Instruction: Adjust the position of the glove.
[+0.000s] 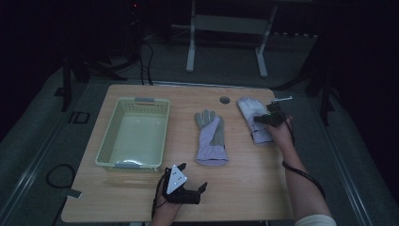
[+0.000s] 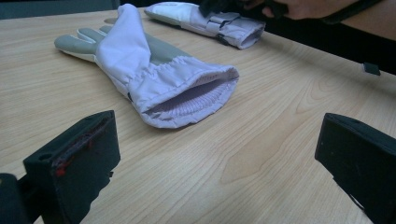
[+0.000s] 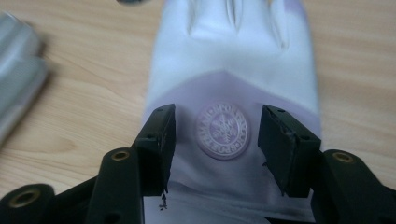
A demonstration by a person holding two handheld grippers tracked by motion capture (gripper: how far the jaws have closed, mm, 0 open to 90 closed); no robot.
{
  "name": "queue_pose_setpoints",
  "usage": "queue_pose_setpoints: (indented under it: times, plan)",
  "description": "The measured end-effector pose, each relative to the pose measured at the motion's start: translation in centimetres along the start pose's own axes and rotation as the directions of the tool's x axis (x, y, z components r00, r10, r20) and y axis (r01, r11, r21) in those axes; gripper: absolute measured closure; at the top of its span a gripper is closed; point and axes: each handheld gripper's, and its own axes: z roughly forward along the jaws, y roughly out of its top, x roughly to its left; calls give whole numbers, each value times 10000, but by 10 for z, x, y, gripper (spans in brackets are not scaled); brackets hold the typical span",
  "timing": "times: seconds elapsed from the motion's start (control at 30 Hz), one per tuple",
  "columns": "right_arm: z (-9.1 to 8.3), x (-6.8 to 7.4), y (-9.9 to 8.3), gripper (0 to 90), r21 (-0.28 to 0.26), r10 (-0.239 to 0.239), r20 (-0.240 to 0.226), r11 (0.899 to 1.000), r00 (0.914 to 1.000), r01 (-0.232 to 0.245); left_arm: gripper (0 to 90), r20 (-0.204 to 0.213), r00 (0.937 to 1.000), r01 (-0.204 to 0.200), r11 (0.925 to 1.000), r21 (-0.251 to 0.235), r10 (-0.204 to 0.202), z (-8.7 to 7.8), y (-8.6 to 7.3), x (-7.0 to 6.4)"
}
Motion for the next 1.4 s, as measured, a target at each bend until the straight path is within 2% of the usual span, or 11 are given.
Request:
queue_pose_setpoints:
  times: [0.07, 0.13, 0.23, 0.5, 0.67, 0.93, 0.97, 1.07, 1.1, 1.23, 1.4]
  plan:
    - [6, -1, -3, 487, 183, -62, 115, 9998, 9999, 60, 2, 10, 10000, 23, 10000, 0, -23, 0, 0, 0]
    - [8, -2, -5, 512, 117, 180, -61, 9998, 9998, -180, 2, 6, 10000, 3, 10000, -4, -3, 0, 0, 0]
    - [8, -3, -7, 605, 77, 180, -139, 9998, 9997, -179, 2, 2, 10000, -36, 10000, -4, 36, 0, 0, 0]
    - [5, -11, -7, 696, 149, 1002, -632, 9949, 9930, -995, 2, -1, 10000, -61, 10000, -12, 61, 0, 0, 0]
    - [-1, -5, -6, 758, 51, 909, -327, 9959, 9953, -907, 2, 31, 10000, -80, 10000, -25, 80, 0, 0, 0]
    - [-35, -4, -1, 792, -553, 798, -405, 9951, 9960, -820, 2, 16, 10000, -66, 10000, -11, 66, 0, 0, 0]
    - [-50, -1, 1, 795, -764, 631, -376, 9949, 9973, -658, 2, 7, 10000, -79, 10000, -1, 79, 0, 0, -1]
    - [-64, 2, 3, 796, -1008, 494, -389, 9935, 9980, -531, 2, 5, 10000, -86, 10000, -2, 86, 0, 0, -1]
    - [-81, 5, 2, 796, -1505, 364, -443, 9877, 9984, -427, 2, 5, 9999, -102, 9999, -11, 102, 0, 0, -1]
    - [-110, 14, -4, 796, -2201, 466, -708, 9736, 9964, -612, 2, -23, 9999, -135, 9999, -14, 135, 0, 0, -1]
    - [-130, 29, -23, 796, -2319, 806, -395, 9688, 9960, -876, 2, -27, 9999, -138, 9999, -3, 138, 0, 0, -1]
